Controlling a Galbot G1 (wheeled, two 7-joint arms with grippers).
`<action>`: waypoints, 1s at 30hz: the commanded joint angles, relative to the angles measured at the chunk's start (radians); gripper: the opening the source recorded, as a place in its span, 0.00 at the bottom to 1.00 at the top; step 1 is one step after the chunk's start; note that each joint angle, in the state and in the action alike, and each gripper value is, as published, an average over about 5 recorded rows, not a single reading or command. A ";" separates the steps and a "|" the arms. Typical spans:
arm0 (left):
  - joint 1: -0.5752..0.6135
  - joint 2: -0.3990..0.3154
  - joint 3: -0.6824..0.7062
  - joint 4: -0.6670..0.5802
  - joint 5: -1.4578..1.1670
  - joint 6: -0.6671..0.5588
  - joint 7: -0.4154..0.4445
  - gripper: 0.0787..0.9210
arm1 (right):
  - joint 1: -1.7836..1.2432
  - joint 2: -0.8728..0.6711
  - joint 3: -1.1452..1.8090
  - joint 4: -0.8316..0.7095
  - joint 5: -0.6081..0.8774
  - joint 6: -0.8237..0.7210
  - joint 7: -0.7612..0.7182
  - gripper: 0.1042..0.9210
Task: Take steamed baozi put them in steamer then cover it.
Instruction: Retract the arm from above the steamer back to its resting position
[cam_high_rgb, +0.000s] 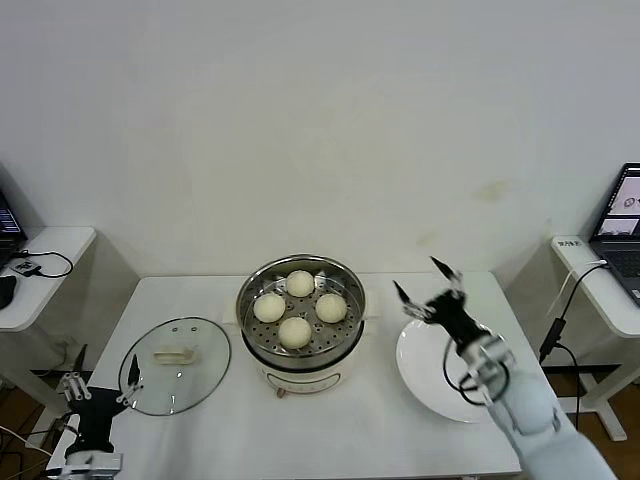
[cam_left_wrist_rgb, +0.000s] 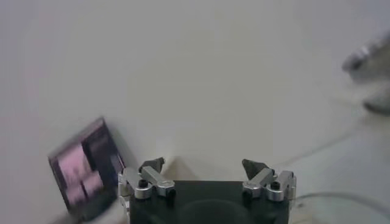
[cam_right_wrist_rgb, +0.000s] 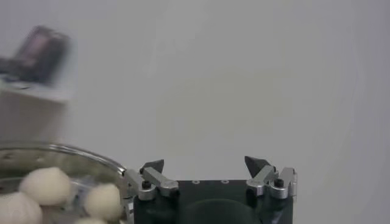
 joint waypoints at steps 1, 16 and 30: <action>0.004 0.082 -0.005 0.169 0.718 -0.036 0.018 0.88 | -0.227 0.193 0.273 -0.039 -0.066 0.138 0.006 0.88; -0.215 0.148 0.139 0.333 0.738 -0.052 0.028 0.88 | -0.240 0.207 0.287 -0.025 -0.038 0.110 0.008 0.88; -0.334 0.198 0.179 0.400 0.701 -0.045 0.048 0.88 | -0.306 0.234 0.301 0.006 -0.051 0.115 0.006 0.88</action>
